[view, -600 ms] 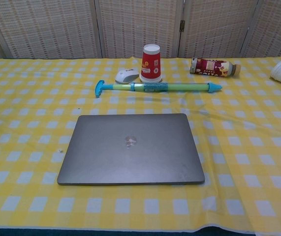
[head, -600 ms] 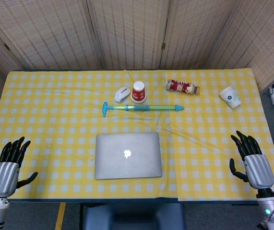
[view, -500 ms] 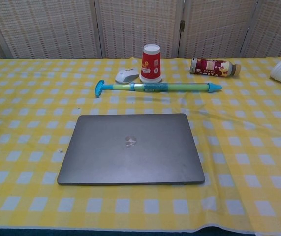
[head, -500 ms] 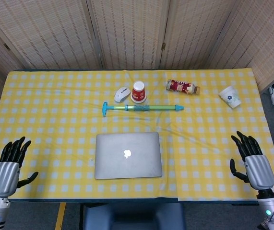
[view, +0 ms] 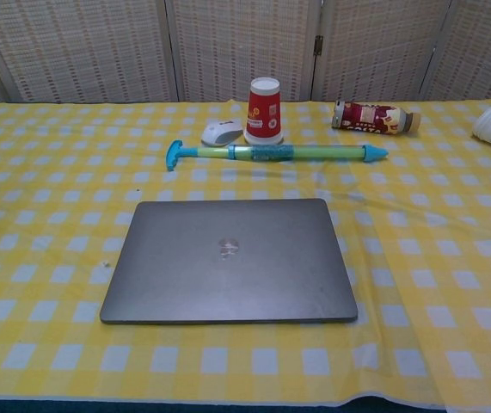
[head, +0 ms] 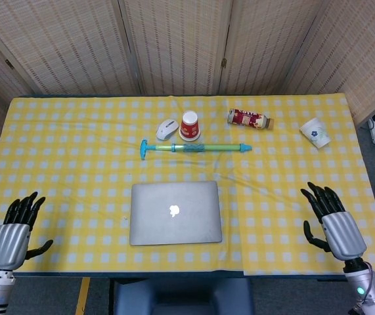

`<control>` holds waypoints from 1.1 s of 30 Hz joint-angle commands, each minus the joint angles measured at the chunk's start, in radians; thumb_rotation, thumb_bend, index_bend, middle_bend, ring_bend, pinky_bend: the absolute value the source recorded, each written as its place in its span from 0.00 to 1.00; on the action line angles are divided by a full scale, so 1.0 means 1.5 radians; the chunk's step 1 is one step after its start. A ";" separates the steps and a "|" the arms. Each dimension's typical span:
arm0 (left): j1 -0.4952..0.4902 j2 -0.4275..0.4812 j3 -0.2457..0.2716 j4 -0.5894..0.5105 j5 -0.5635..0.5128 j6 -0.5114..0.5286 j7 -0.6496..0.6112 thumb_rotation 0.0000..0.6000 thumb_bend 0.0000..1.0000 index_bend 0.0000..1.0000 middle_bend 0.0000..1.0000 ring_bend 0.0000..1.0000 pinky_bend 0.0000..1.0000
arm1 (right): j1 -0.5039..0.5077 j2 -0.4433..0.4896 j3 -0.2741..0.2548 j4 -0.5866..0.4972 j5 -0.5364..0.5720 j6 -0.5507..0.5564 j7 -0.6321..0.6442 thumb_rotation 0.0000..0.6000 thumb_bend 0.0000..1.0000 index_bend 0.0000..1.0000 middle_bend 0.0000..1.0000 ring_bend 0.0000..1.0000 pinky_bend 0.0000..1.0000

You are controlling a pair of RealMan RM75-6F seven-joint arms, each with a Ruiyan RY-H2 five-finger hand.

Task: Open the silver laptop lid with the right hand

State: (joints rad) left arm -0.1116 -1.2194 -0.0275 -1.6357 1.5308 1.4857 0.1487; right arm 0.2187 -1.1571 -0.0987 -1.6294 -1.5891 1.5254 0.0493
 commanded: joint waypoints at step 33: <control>0.007 0.013 0.021 0.021 0.054 0.027 -0.045 1.00 0.21 0.02 0.01 0.00 0.00 | 0.285 -0.442 0.135 0.076 0.157 -0.436 -0.417 0.78 0.33 0.00 0.00 0.00 0.00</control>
State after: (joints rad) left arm -0.1017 -1.2000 0.0040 -1.6057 1.6123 1.5244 0.0827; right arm 0.6203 -1.7785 0.0898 -1.5565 -1.3724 0.8890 -0.5575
